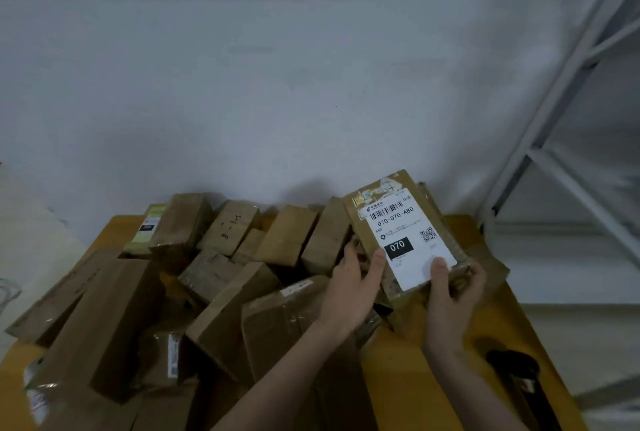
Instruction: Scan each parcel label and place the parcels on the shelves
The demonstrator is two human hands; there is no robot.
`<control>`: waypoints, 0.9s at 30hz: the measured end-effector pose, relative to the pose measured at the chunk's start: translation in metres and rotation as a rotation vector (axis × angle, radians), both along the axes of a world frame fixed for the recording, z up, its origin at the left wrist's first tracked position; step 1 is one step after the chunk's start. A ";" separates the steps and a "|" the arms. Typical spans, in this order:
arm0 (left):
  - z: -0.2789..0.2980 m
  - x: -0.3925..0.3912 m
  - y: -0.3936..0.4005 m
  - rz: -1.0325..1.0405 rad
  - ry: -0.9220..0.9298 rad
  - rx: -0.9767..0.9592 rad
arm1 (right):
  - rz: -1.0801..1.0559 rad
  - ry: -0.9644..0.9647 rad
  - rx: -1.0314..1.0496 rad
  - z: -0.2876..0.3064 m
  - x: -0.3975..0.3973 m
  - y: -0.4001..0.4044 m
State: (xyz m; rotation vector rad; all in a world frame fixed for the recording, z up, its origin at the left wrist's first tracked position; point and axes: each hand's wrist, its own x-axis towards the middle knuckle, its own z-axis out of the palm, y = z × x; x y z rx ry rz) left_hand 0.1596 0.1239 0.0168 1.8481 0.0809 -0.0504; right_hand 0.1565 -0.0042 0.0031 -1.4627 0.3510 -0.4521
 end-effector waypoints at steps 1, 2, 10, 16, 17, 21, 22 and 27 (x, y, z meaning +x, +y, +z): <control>-0.001 -0.002 -0.009 -0.023 0.009 -0.036 | -0.017 -0.001 0.009 -0.002 -0.004 -0.008; -0.001 -0.004 -0.018 -0.044 0.020 -0.070 | -0.025 -0.003 0.017 -0.004 -0.008 -0.018; -0.010 -0.015 -0.077 -0.111 0.198 -0.331 | 0.002 -0.039 0.091 -0.019 -0.030 -0.079; -0.019 -0.020 -0.106 -0.092 0.245 -0.381 | 0.177 0.018 0.093 -0.032 -0.038 -0.122; -0.021 -0.020 -0.109 -0.086 0.250 -0.367 | 0.208 0.032 0.092 -0.035 -0.039 -0.128; -0.029 -0.023 -0.123 -0.064 0.266 -0.337 | 0.298 0.063 0.140 -0.047 -0.044 -0.148; -0.033 -0.024 -0.125 -0.059 0.267 -0.330 | 0.317 0.066 0.162 -0.049 -0.046 -0.152; -0.047 -0.030 -0.132 -0.033 0.298 -0.298 | 0.439 0.209 0.167 -0.066 -0.051 -0.179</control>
